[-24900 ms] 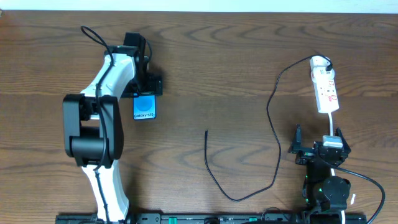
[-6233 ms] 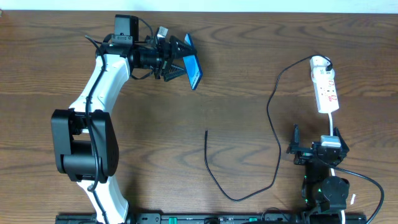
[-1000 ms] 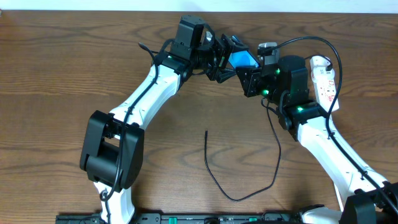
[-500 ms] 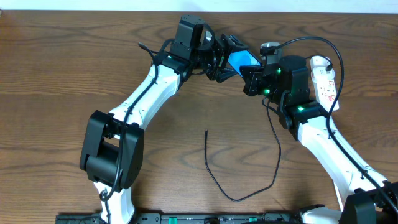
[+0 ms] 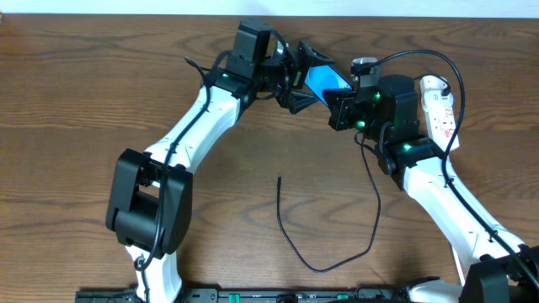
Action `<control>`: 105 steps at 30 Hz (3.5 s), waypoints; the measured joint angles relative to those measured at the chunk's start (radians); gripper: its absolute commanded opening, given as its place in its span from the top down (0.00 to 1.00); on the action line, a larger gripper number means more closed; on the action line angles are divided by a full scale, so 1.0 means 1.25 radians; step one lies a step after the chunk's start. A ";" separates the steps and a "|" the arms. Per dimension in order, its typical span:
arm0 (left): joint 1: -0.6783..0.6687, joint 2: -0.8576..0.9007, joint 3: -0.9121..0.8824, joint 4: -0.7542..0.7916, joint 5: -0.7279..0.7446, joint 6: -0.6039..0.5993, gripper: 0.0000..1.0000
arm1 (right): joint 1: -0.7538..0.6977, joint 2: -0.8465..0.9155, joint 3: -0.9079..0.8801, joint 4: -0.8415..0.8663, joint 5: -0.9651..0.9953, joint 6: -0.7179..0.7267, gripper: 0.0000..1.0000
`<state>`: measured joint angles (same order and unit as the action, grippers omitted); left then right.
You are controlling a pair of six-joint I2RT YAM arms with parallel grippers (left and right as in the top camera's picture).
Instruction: Plug charger to phone and switch on socket
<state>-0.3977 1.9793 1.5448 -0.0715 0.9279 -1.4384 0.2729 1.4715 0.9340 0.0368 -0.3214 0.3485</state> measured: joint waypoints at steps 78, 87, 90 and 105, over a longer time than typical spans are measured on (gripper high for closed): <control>0.085 -0.001 0.000 0.098 -0.018 0.059 0.10 | 0.036 0.001 0.000 0.197 -0.102 1.186 0.98; 0.085 -0.001 0.000 0.099 -0.037 0.038 0.10 | 0.041 0.001 0.000 0.197 -0.095 1.246 0.98; 0.085 -0.001 0.000 0.098 -0.038 0.037 0.10 | 0.055 0.001 0.000 0.198 -0.089 1.250 0.99; 0.080 -0.001 0.000 0.099 -0.041 -0.005 0.10 | 0.085 0.001 0.000 0.232 -0.033 1.235 0.99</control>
<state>-0.2981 1.9785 1.5448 0.0517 0.8764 -1.4445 0.3794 1.4727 0.9340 0.3267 -0.3622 1.8919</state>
